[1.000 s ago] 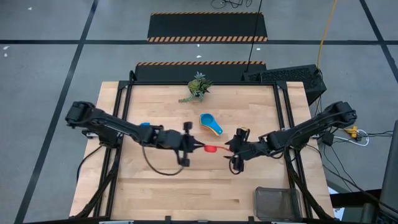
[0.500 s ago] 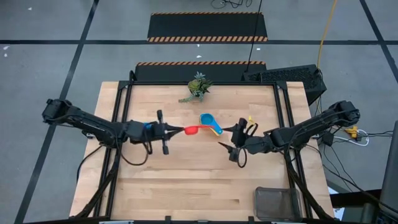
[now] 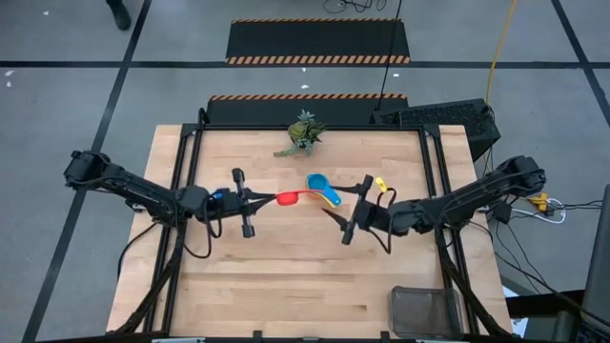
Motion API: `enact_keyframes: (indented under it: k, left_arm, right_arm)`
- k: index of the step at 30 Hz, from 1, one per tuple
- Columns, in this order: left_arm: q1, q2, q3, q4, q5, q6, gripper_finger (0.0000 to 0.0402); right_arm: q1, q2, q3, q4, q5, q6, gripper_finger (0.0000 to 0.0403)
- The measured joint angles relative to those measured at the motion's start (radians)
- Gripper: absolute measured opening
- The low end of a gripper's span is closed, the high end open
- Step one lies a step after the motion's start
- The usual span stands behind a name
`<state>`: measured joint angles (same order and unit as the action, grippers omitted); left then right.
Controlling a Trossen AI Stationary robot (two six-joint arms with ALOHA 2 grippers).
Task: Nest measuring cups in basket
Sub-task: Stack the red measuring cup on top of the light blue measuring cup
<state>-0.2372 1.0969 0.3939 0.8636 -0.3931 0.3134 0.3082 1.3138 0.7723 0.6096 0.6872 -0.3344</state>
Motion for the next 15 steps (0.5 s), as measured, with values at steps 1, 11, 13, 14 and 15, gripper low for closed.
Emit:
enact_keyframes:
  k: [1, 11, 13, 14, 15]
  left_arm:
    - [-0.001, 0.0, 0.0, 0.005, 0.0, 0.005, 0.0]
    - [-0.005, 0.0, 0.0, 0.006, 0.016, 0.049, 0.0]
    - [-0.006, 0.0, 0.0, 0.006, 0.019, 0.051, 0.0]
    - [-0.006, 0.0, 0.0, 0.006, 0.021, 0.051, 0.0]
    - [-0.006, 0.0, 0.0, 0.006, 0.022, 0.052, 0.0]
  right_arm:
    - [-0.003, 0.005, 0.0, 0.022, -0.002, -0.014, 0.0276]
    - [-0.049, 0.015, 0.0, 0.085, -0.065, -0.045, 0.0238]
    - [-0.057, 0.015, 0.0, 0.088, -0.085, -0.045, 0.0219]
    - [-0.06, 0.015, 0.0, 0.088, -0.09, -0.042, 0.0208]
    - [-0.062, 0.015, 0.0, 0.087, -0.09, -0.039, 0.0198]
